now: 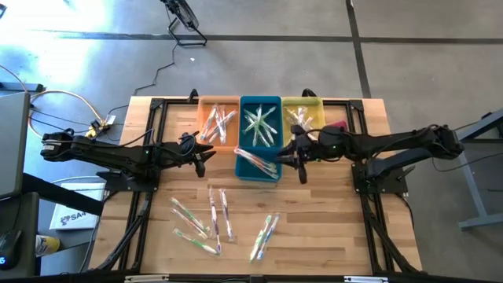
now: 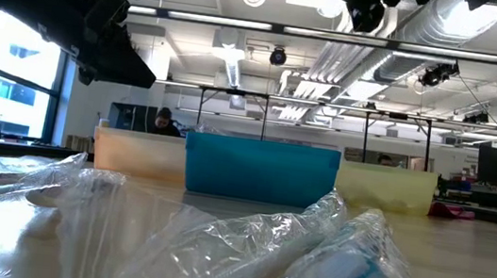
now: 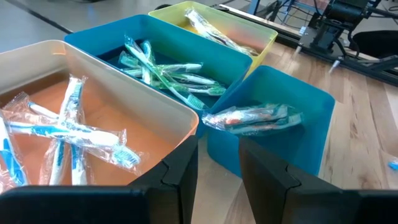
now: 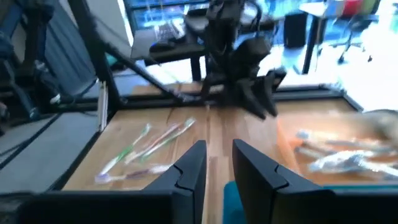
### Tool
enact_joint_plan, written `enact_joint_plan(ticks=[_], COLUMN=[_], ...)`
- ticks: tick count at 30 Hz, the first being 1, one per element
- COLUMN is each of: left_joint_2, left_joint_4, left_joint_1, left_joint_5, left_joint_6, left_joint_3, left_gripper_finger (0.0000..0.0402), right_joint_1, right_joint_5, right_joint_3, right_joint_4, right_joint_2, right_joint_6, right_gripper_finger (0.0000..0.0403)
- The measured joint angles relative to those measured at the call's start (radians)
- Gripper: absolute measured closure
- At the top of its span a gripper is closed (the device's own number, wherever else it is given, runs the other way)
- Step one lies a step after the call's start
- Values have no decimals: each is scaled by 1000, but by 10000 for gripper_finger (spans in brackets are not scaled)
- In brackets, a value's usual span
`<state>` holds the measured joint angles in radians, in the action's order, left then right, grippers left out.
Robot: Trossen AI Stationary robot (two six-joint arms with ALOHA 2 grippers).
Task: Pick & Place Toothbrushes
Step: Put the blue toothbrush into the orange bin
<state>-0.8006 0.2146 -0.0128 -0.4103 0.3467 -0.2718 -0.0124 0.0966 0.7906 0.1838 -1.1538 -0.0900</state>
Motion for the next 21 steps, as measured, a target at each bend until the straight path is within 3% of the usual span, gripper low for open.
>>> enact_joint_plan(ticks=[6,13,21], left_joint_2=[0,0,0], left_joint_4=[2,6,7], left_joint_1=[0,0,0], left_joint_5=[0,0,0], left_joint_6=[3,25,25], left_joint_3=[0,0,0], left_gripper_finger=[289,289,289], right_joint_1=[54,165,273], right_joint_5=[-72,-93,-162], right_joint_3=[0,0,61], right_joint_4=[-18,-22,-207], right_joint_2=[-24,-109,-213], right_joint_6=[66,147,141], right_gripper_finger=[317,256,234])
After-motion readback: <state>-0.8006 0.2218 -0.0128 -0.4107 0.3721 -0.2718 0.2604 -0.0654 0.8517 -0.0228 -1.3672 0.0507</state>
